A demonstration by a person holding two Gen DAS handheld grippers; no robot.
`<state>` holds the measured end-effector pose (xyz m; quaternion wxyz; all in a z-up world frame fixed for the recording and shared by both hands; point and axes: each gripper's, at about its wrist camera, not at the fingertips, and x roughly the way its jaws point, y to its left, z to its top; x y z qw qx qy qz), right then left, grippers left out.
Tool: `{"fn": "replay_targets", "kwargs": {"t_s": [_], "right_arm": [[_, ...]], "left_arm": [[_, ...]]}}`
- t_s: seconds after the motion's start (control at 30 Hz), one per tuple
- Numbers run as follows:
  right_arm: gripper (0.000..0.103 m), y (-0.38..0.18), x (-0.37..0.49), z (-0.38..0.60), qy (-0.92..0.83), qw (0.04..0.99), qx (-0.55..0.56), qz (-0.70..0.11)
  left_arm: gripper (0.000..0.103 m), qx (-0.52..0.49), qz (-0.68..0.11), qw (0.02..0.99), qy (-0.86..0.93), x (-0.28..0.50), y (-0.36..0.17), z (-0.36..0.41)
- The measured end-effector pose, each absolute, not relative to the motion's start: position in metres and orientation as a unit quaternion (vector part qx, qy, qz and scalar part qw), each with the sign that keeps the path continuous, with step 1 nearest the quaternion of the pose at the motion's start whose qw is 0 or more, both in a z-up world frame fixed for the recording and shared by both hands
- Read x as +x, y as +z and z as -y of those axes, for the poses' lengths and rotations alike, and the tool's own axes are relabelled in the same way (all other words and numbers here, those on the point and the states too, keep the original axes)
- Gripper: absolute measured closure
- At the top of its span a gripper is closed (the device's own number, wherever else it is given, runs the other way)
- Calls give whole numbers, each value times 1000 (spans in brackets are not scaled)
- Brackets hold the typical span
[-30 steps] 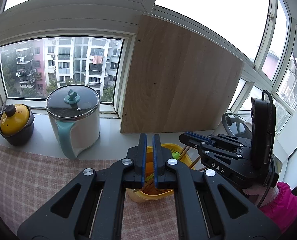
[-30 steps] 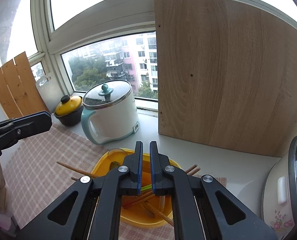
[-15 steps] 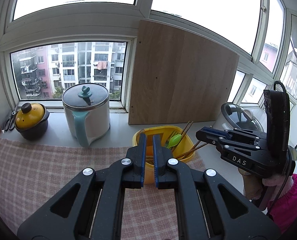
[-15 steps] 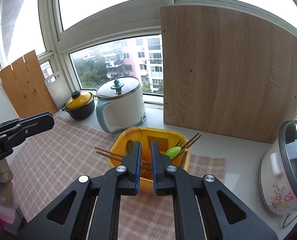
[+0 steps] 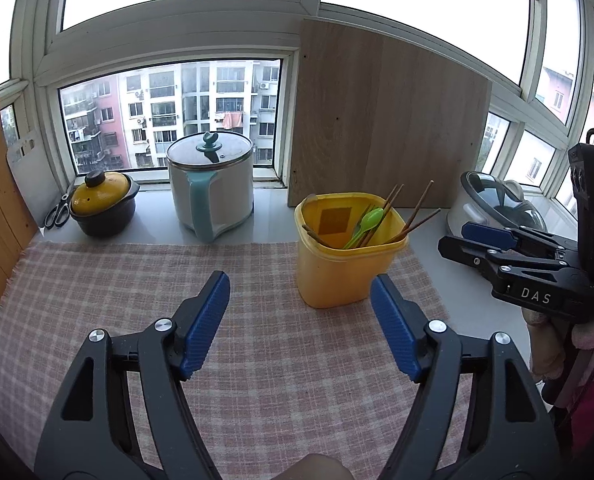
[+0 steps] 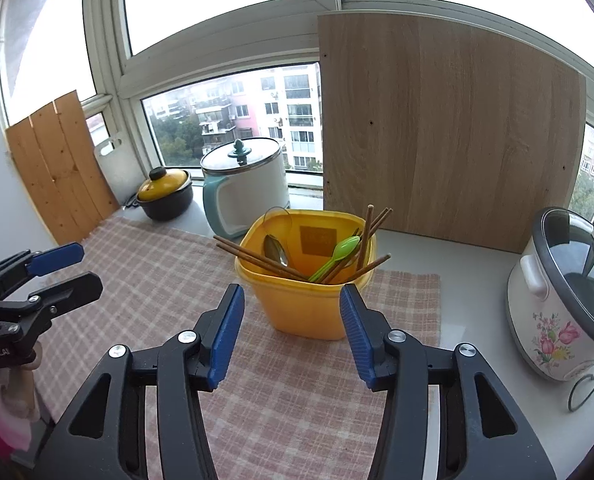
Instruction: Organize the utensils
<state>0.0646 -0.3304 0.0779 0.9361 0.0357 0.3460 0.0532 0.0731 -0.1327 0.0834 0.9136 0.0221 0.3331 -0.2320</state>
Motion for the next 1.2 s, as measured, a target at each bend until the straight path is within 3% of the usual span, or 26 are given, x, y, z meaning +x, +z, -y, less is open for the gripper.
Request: {"fn": "replay_targets", "kwargs": {"t_s": [0.1,0.13,0.17,0.3,0.43,0.63,1.2], "right_arm": [[49,75,54,330,49,935,38,-349],[43,74,50,330,47,935,39,-350],[38,73,46,330,44,935,40,-349],[37,70,33,329,33,936,42,-347],[26,68,25,328,28,936,45,-348],[24,65,20,327,22,937,51,-346],[23,61,17,317,23,936,49,-347]], "left_arm": [[19,22,-335,915,-222,64,80,129],[17,22,-335,917,-217,61,78,128],[16,23,-335,918,-213,58,78,127],[16,34,-338,920,-195,48,74,125],[9,26,-346,920,-184,41,72,120],[3,37,-350,925,-146,36,72,116],[3,50,-357,924,-126,30,68,112]]}}
